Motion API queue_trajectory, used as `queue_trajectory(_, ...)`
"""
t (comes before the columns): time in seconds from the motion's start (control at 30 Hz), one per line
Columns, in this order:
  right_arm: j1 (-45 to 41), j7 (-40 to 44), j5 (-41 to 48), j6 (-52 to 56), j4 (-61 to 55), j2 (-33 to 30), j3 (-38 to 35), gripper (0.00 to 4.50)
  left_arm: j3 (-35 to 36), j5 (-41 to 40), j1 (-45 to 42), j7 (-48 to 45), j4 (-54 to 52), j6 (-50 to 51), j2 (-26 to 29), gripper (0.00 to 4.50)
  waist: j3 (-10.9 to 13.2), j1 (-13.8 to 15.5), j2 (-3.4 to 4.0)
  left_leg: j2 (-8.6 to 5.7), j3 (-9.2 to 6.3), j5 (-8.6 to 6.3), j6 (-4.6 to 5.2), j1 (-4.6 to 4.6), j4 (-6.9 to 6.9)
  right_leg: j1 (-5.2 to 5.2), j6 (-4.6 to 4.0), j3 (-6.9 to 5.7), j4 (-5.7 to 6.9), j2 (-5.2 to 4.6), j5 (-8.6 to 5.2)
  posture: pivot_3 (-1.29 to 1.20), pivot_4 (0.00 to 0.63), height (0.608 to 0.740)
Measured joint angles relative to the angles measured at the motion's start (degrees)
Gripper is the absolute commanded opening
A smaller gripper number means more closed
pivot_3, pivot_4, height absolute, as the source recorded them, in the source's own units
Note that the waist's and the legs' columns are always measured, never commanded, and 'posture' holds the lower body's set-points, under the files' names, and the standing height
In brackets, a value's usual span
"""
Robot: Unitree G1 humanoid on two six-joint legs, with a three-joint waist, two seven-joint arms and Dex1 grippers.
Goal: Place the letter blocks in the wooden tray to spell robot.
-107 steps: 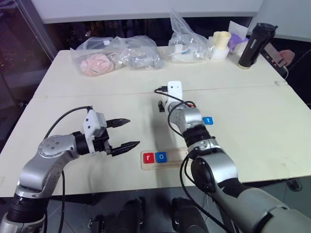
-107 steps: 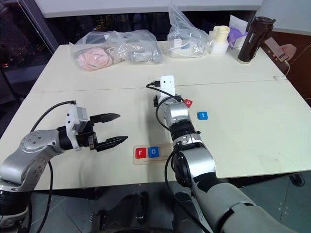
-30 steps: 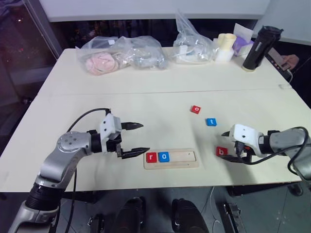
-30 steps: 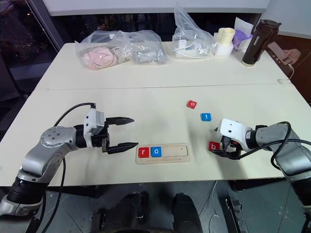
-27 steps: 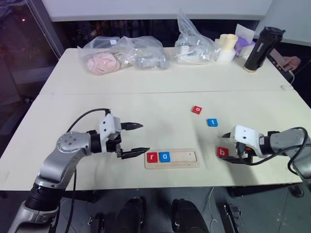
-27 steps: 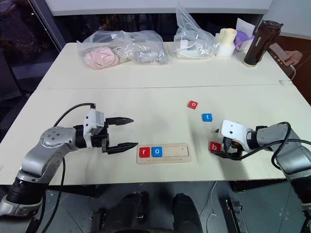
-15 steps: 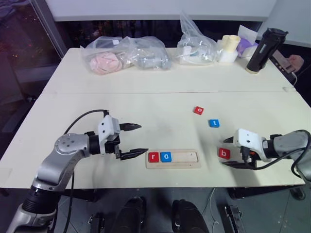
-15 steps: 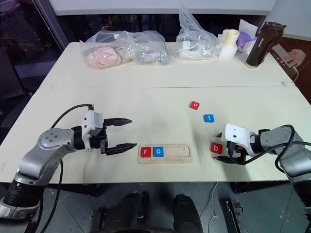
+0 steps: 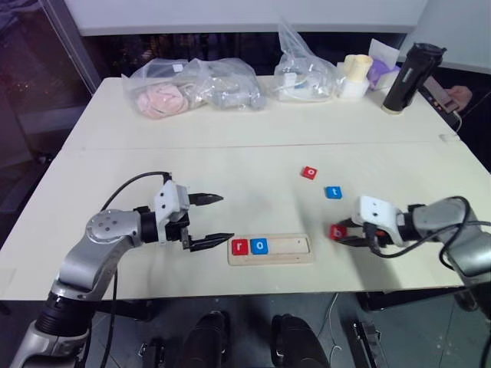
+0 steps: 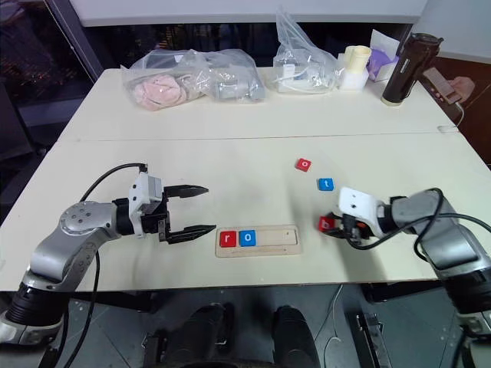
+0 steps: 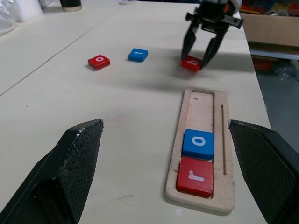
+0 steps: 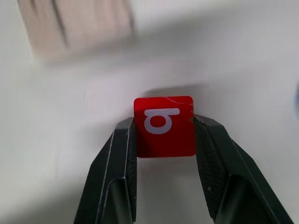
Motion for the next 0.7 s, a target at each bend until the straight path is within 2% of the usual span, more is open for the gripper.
queue_trajectory(0.17, -5.4, 1.9, -0.4, 2.2, -7.9, 2.8, 6.6, 1.13, 0.0, 0.0, 0.0, -0.1, 0.0, 0.0, 0.0, 4.5, 0.0, 0.3, -0.01, -0.01, 0.0, -0.01, 0.0, -0.05, 0.01, 0.03, 0.02, -0.02, -0.12, -0.02, -0.01, 0.0, 0.15, 0.738)
queue_trajectory(0.33, -6.2, 2.1, -3.0, 3.2, -8.4, 4.9, 12.8, 1.13, -0.1, 0.0, 0.3, -0.1, -0.5, 0.0, 0.1, 4.5, 0.0, 0.1, -0.02, -0.03, 0.01, -0.02, 0.0, -0.06, 0.05, 0.04, 0.02, -0.02, -0.13, -0.04, -0.01, 0.0, 0.15, 0.738)
queue_trajectory(0.7, -7.1, 1.6, -6.2, 3.0, -7.5, 8.8, 16.9, 1.13, -0.1, 0.0, 2.3, 0.5, -3.1, 0.4, 0.5, 4.5, 0.0, 0.1, -0.02, -0.02, 0.01, -0.02, 0.01, -0.05, 0.03, 0.0, 0.02, -0.01, -0.06, -0.01, 0.0, 0.0, 0.15, 0.738)
